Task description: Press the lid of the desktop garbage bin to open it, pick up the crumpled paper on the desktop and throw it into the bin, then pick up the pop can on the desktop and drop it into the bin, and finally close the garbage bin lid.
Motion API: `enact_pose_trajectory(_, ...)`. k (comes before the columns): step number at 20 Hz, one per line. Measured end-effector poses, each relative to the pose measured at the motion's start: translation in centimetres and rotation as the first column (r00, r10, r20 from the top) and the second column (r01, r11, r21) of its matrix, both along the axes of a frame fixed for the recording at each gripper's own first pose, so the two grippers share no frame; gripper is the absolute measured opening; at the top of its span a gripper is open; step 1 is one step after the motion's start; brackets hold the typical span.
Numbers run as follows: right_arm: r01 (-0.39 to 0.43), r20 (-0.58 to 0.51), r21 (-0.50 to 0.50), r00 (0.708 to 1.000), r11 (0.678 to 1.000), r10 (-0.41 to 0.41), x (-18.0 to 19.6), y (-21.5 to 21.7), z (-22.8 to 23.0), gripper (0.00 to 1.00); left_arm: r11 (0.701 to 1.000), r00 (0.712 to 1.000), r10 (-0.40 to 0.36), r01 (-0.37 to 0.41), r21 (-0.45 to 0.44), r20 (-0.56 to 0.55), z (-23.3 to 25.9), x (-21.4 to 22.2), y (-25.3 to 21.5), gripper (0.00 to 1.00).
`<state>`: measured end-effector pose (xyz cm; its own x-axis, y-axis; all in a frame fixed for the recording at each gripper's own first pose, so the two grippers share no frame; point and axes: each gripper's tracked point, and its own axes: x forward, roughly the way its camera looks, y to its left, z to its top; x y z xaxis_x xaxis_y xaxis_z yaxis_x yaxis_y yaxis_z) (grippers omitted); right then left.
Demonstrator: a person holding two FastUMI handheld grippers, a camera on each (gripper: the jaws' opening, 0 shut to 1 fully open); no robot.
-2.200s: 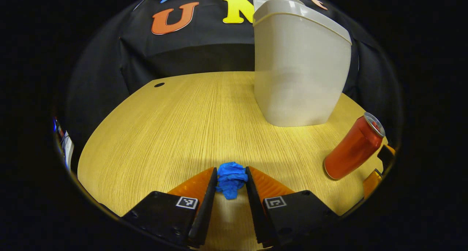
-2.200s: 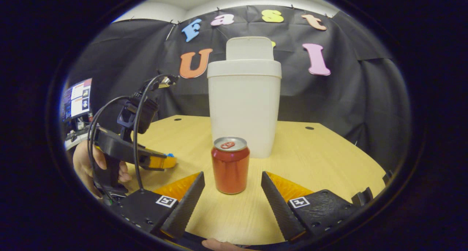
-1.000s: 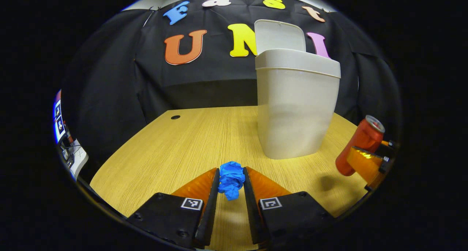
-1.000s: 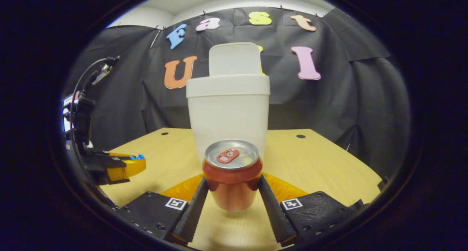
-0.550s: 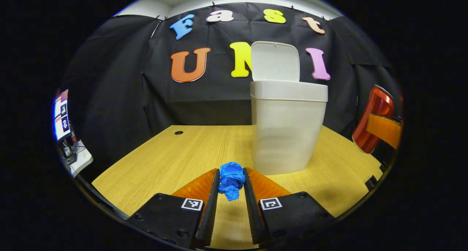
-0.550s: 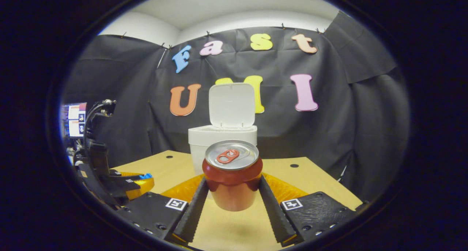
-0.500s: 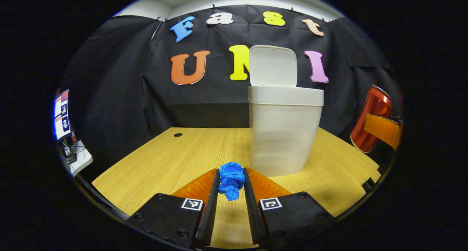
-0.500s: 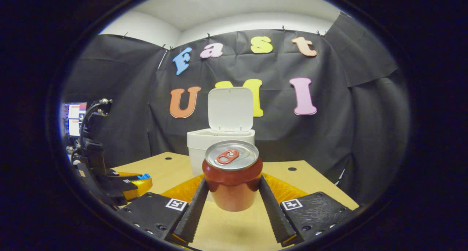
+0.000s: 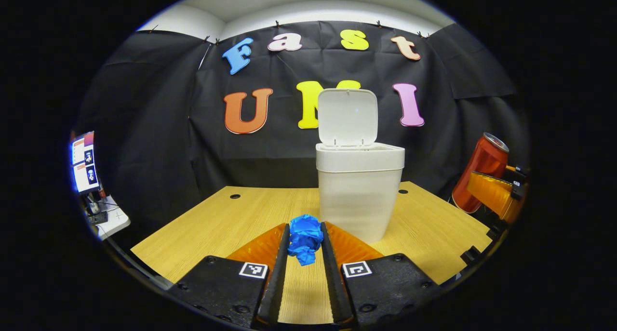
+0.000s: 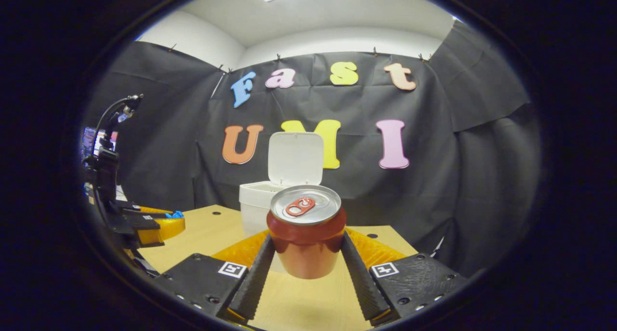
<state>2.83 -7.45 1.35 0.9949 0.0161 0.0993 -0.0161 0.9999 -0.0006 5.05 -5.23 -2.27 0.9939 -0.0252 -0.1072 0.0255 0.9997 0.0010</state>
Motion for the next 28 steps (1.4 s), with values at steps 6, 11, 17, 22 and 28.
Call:
enact_pose_trajectory(6, -0.077, -0.031, 0.025, 0.996, 0.997, 0.078, 0.0, -0.2, -1.0, 0.78, 1.000, 1.000, 0.027, -0.027, -0.007, -0.001, 1.0, 0.8, -0.1, 0.42)
enact_pose_trajectory(11, -0.068, -0.051, 0.029, 0.996, 0.997, 0.070, 0.8, -1.1, -1.9, 0.79, 0.997, 0.999, 0.045, -0.046, -0.065, -0.013, 2.5, 3.3, 0.3, 0.42)
enact_pose_trajectory(17, -0.083, -0.019, 0.052, 0.996, 0.995, 0.084, 0.1, -1.9, -1.3, 0.78, 0.997, 0.999, -0.008, 0.010, -0.077, 0.033, 7.3, 8.8, -1.2, 0.42)
enact_pose_trajectory(22, -0.129, -0.009, 0.081, 0.991, 0.988, 0.130, -0.6, -2.4, -0.7, 0.78, 0.982, 0.980, -0.109, 0.132, -0.136, 0.165, 12.8, 15.0, -4.4, 0.47)
enact_pose_trajectory(28, -0.071, 0.000, 0.099, 0.997, 0.993, 0.071, -0.3, -5.0, -0.5, 0.78, 0.987, 0.963, -0.136, 0.152, -0.050, 0.232, 14.5, 21.8, -6.4, 0.44)
